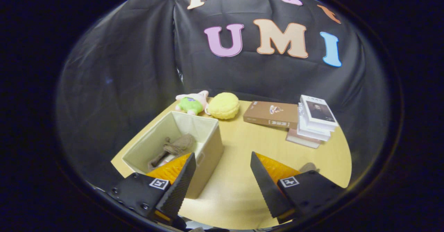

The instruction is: Open the storage box then place both shoes into the box .Put the left shoe in first, then the right shoe, with the right side of both shoes facing outward in a uniform manner.

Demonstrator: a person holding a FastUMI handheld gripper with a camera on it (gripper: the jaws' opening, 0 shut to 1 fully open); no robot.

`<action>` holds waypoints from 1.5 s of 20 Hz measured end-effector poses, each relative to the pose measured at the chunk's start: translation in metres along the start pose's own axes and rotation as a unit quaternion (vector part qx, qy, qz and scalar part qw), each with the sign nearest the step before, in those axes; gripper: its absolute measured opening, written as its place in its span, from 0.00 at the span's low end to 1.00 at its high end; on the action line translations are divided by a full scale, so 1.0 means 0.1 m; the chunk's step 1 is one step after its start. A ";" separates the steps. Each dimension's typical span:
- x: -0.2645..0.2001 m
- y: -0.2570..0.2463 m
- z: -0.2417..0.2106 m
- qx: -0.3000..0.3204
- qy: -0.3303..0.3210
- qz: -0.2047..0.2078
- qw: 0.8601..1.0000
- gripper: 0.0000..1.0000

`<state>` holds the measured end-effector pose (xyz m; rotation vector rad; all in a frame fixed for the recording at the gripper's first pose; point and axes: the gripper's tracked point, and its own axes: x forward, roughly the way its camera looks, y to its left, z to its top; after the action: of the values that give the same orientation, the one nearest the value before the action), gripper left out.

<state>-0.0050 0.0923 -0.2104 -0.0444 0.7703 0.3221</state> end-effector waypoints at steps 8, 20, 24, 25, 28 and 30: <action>-0.20 -0.87 -0.27 0.006 -0.003 -0.052 0.999 1.00; -0.32 -2.12 -0.91 0.041 0.048 -0.126 0.990 1.00; -0.24 -2.33 -1.23 0.037 0.085 -0.132 0.987 1.00; -0.21 -2.38 -1.30 0.036 0.092 -0.132 0.986 1.00; -0.14 -2.45 -1.53 0.039 0.123 -0.127 0.984 1.00; -0.07 -2.50 -1.67 0.032 0.141 -0.125 0.982 1.00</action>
<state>-0.0469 -0.1732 -0.3451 -0.1267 1.0446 0.0503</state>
